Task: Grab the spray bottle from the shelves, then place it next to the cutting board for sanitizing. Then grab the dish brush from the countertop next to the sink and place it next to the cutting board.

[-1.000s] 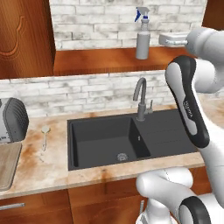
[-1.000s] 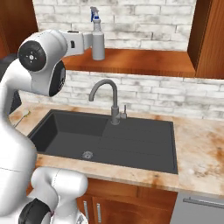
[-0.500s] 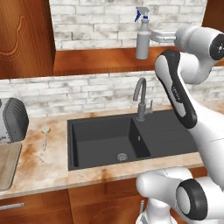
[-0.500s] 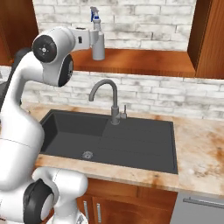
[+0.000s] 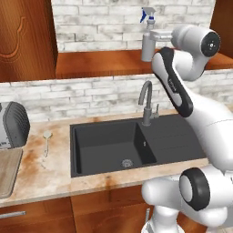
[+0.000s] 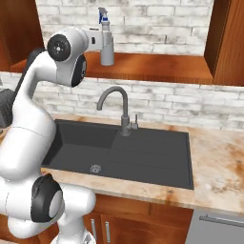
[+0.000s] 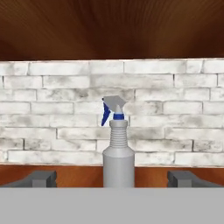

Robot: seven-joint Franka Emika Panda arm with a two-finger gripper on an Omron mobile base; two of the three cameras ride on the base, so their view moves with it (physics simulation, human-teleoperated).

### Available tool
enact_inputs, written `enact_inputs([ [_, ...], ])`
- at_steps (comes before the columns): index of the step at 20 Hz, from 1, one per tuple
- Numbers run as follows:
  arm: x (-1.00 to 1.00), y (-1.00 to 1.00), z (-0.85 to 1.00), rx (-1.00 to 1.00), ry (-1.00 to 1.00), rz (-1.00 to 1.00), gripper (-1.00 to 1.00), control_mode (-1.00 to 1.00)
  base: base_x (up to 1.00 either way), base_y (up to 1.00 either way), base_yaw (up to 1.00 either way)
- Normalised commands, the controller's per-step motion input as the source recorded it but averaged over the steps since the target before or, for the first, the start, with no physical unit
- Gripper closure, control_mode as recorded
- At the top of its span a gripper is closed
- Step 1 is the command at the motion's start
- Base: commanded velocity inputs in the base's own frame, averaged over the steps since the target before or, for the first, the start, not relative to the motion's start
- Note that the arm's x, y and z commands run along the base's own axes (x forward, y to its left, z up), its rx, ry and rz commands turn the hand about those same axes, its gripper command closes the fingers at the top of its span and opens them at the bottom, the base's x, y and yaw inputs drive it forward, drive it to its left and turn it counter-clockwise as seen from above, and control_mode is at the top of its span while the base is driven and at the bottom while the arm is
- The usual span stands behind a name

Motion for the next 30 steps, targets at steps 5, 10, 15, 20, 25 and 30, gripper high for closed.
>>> enact_inputs([
  [5,0.49,0.0,0.0,0.0,0.03,0.0,-1.0,-1.0,0.0,0.0,0.0],
  [10,0.45,0.0,0.0,0.0,0.0,0.0,-1.0,-1.0,0.0,0.0,0.0],
  [15,0.4,0.0,0.0,0.0,0.0,0.0,-1.0,-1.0,0.0,0.0,0.0],
  [20,0.46,0.0,-0.02,0.0,0.0,0.0,-1.0,-1.0,0.0,0.0,0.0],
  [25,0.36,0.0,0.0,0.0,0.0,0.0,-1.0,-1.0,0.0,0.0,0.0],
  [30,0.37,0.0,0.0,0.0,0.0,0.0,-1.0,-1.0,0.0,0.0,0.0],
])
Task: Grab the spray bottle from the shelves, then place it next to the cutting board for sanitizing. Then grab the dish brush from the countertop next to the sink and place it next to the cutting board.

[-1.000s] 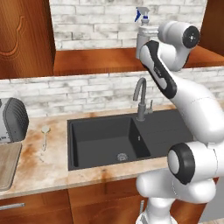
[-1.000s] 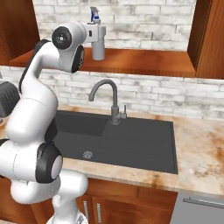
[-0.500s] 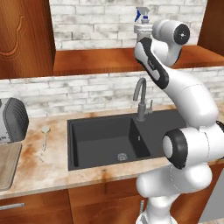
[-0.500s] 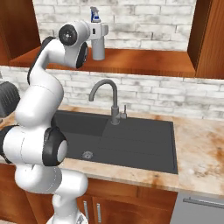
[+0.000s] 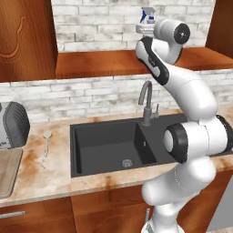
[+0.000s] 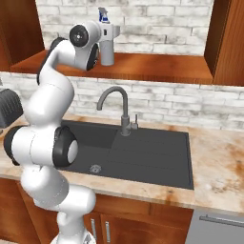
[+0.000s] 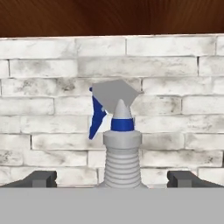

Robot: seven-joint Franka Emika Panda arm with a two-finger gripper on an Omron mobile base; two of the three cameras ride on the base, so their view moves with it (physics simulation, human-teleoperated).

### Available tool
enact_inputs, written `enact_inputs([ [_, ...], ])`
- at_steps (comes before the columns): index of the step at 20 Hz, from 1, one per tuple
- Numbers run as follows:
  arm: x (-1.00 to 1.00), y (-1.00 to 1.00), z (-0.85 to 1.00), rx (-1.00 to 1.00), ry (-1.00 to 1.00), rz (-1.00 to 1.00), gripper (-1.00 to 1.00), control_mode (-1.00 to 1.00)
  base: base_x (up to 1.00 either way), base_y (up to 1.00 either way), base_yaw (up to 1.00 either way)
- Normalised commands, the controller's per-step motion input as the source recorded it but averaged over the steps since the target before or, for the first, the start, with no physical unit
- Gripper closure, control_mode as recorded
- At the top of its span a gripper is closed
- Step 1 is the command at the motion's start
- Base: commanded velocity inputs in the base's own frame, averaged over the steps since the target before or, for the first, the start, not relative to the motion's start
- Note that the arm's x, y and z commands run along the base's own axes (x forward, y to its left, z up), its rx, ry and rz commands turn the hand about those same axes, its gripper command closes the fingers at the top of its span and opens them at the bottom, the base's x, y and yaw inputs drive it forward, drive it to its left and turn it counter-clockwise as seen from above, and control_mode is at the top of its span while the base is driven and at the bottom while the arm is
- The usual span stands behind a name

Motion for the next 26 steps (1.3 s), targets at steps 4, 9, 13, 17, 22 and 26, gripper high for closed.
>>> enact_inputs([
  [4,0.41,0.0,0.0,0.0,0.0,0.0,-1.0,-1.0,0.0,0.0,0.0],
  [9,0.33,0.0,0.0,0.0,0.0,0.0,-1.0,-1.0,0.0,0.0,0.0],
  [13,0.22,0.0,0.0,0.0,0.0,0.0,-1.0,-1.0,0.0,0.0,0.0],
  [17,0.25,0.0,0.0,0.0,0.0,0.0,1.0,-1.0,0.0,0.0,0.0],
  [22,0.17,0.0,0.0,0.0,0.02,0.0,1.0,-1.0,0.0,0.0,0.0],
  [26,-0.12,0.0,0.0,0.0,0.02,0.0,1.0,-1.0,0.0,0.0,0.0],
])
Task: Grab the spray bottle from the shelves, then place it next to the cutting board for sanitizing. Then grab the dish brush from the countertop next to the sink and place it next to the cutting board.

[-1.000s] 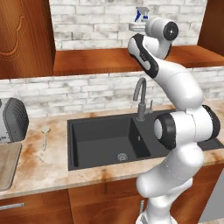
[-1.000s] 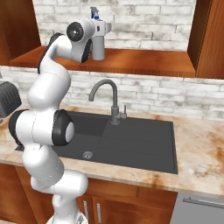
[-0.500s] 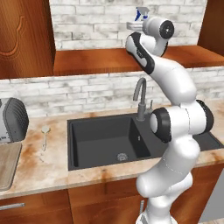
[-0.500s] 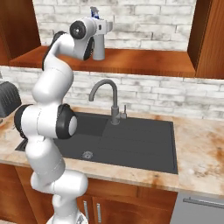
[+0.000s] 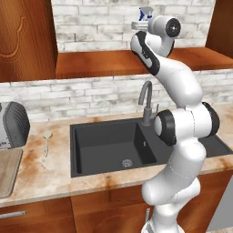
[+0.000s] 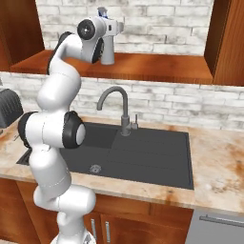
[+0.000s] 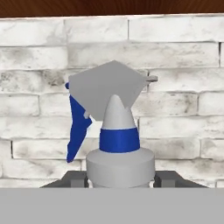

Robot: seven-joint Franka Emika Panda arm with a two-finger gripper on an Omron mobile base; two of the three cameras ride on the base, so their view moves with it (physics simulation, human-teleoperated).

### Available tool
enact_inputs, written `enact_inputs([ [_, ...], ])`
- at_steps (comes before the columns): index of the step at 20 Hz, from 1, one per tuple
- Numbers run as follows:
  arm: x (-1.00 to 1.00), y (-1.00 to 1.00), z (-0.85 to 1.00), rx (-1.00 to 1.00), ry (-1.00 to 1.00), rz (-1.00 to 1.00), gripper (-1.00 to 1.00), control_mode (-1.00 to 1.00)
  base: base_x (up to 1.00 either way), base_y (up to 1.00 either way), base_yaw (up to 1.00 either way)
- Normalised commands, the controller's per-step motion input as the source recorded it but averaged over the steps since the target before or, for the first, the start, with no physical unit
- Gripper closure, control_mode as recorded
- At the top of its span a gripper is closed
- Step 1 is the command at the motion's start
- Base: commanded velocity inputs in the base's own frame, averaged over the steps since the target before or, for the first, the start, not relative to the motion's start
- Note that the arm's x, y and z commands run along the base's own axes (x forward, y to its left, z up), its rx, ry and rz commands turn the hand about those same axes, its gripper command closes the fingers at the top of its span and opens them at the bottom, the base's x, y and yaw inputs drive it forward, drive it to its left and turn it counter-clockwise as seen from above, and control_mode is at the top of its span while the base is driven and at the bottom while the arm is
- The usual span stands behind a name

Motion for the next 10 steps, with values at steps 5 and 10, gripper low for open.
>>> enact_inputs([
  [5,-0.53,-0.03,0.0,0.03,0.01,0.0,1.0,-1.0,0.0,0.0,0.0],
  [10,-1.0,-0.06,0.0,0.07,0.0,0.0,1.0,-1.0,0.0,0.0,0.0],
])
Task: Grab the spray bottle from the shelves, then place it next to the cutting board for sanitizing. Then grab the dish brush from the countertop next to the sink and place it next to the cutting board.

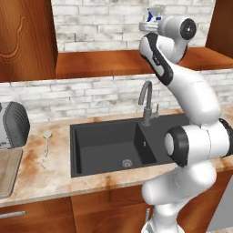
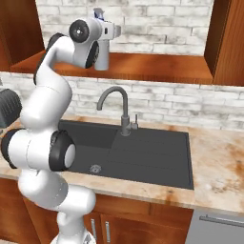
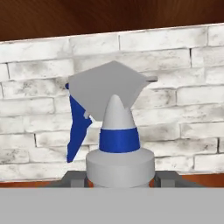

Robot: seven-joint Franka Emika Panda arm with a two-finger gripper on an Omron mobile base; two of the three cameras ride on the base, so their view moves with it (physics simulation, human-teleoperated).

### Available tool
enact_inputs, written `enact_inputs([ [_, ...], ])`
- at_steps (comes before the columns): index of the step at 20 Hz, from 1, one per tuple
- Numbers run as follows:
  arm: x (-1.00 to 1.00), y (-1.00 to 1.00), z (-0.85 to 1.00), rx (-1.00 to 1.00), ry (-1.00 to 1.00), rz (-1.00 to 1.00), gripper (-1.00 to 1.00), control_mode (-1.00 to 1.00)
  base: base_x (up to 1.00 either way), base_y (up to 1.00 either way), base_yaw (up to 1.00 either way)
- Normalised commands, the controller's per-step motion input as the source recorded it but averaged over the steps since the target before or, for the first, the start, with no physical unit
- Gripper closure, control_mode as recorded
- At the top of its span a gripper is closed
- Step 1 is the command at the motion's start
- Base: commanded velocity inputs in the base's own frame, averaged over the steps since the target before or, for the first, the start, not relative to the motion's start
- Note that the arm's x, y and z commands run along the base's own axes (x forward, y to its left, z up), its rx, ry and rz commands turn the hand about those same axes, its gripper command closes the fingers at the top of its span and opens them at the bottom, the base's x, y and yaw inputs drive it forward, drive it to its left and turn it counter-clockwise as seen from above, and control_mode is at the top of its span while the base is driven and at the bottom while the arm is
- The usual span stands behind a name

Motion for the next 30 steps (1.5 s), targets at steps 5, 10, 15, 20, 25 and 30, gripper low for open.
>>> enact_inputs([
  [5,-1.0,0.0,0.09,0.14,0.0,0.0,1.0,-1.0,0.0,0.0,0.0],
  [10,-1.0,0.0,0.23,0.1,0.03,0.0,1.0,-1.0,0.0,0.0,0.0],
  [15,-1.0,0.0,-0.12,-0.05,-0.01,0.02,1.0,-1.0,0.0,0.0,0.0],
  [20,-0.84,0.36,-0.61,0.09,-0.18,0.28,1.0,-1.0,0.0,0.0,0.0],
  [25,-0.44,0.97,-0.61,0.14,-0.09,0.4,1.0,-1.0,0.0,0.0,0.0],
  [30,-0.01,1.0,-0.62,0.06,-0.06,0.5,1.0,-1.0,0.0,0.0,0.0],
])
